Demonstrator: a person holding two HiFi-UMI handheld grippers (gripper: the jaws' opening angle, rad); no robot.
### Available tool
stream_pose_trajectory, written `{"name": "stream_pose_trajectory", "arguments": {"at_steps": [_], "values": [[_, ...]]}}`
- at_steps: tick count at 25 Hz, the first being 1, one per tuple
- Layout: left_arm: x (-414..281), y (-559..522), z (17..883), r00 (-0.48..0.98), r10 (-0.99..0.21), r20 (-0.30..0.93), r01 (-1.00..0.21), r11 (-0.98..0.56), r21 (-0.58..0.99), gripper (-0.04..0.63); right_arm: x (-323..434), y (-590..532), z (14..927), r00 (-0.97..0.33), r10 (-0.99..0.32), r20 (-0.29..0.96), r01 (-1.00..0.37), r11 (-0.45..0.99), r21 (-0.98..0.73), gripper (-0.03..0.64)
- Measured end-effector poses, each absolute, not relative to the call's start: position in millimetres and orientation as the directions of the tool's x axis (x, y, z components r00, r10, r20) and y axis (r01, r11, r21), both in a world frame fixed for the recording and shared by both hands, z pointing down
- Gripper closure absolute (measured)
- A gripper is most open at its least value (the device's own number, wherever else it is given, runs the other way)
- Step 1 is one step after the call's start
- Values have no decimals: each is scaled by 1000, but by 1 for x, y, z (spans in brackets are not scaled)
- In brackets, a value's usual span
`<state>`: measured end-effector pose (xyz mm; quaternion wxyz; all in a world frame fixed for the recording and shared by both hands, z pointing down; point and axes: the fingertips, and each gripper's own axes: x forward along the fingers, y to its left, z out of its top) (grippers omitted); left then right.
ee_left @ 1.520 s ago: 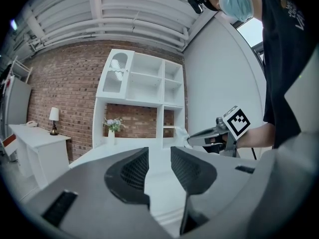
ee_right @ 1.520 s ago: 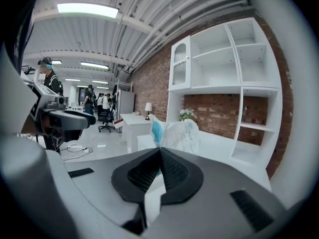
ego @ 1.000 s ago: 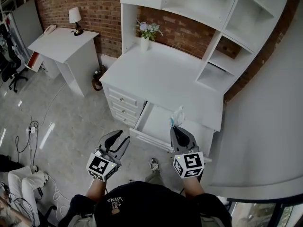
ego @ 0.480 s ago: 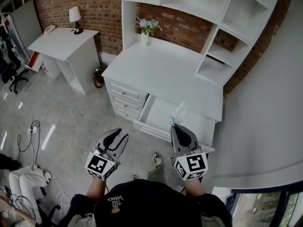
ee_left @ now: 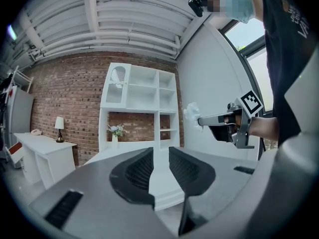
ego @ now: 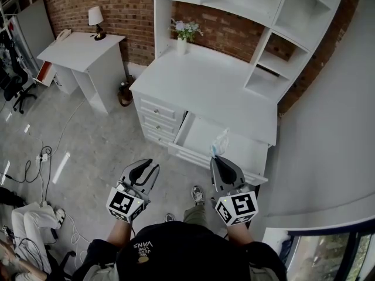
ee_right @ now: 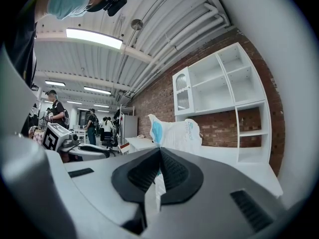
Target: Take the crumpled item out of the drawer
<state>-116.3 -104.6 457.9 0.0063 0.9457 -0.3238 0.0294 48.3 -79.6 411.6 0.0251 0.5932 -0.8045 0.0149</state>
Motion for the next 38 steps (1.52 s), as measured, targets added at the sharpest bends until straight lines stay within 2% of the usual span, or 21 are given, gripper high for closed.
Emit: {"name": "stream_pose_trajectory", "arguments": {"at_steps": [13, 38], "values": [[-131, -95, 460, 765, -641, 64, -643, -766, 4, 582, 35, -69, 420, -312, -947, 77, -950, 312, -10, 614], [-121, -100, 463, 784, -616, 79, -619, -785, 19, 588, 35, -77, 428, -301, -947, 111, -953, 302, -9, 614]]}}
